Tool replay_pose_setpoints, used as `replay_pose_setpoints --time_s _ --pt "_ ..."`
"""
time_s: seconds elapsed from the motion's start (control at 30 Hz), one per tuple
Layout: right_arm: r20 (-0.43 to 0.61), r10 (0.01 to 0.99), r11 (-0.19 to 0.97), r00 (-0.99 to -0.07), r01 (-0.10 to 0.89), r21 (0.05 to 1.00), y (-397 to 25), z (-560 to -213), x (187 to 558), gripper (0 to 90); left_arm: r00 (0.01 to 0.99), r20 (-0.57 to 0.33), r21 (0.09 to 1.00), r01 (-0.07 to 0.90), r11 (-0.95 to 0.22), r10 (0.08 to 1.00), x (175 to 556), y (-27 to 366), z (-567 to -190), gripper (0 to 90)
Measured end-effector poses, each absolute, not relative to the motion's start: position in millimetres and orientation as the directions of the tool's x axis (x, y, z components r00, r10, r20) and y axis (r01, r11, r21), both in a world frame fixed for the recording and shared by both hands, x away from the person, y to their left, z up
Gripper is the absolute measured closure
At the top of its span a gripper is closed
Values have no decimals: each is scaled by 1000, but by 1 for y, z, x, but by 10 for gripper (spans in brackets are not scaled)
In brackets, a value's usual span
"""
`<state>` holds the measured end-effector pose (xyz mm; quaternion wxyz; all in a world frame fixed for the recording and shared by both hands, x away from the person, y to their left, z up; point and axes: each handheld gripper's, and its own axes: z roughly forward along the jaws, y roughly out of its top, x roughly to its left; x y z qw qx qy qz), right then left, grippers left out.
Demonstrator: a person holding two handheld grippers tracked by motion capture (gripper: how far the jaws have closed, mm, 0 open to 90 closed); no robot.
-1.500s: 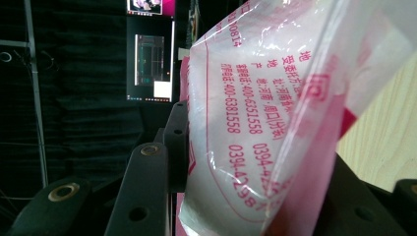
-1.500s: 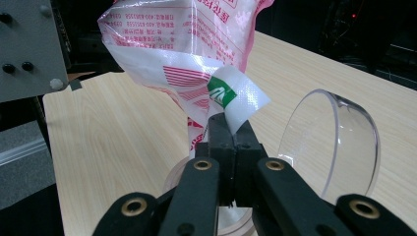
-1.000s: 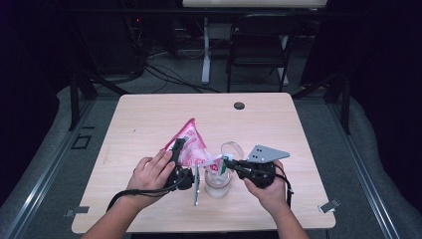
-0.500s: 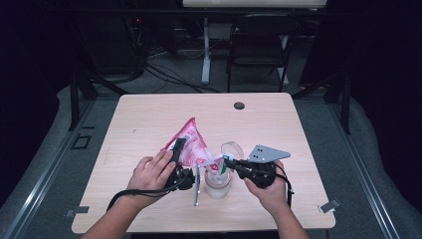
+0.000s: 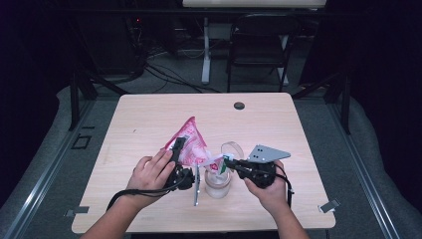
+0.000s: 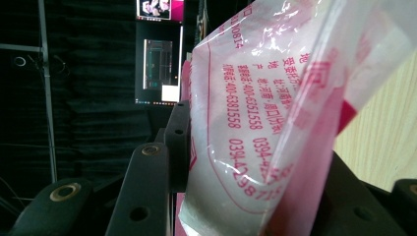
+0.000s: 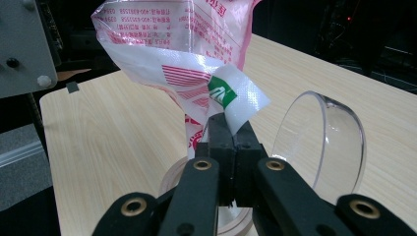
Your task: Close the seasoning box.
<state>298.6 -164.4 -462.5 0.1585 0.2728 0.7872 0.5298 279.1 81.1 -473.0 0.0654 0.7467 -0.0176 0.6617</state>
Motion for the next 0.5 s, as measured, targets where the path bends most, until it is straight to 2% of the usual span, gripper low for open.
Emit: replay_pose_setpoints --time_s 0.5 --pt "37 602 291 -797 262 920 -165 -463 299 895 124 990 78 -125 -989 63 280 81 -475 638"
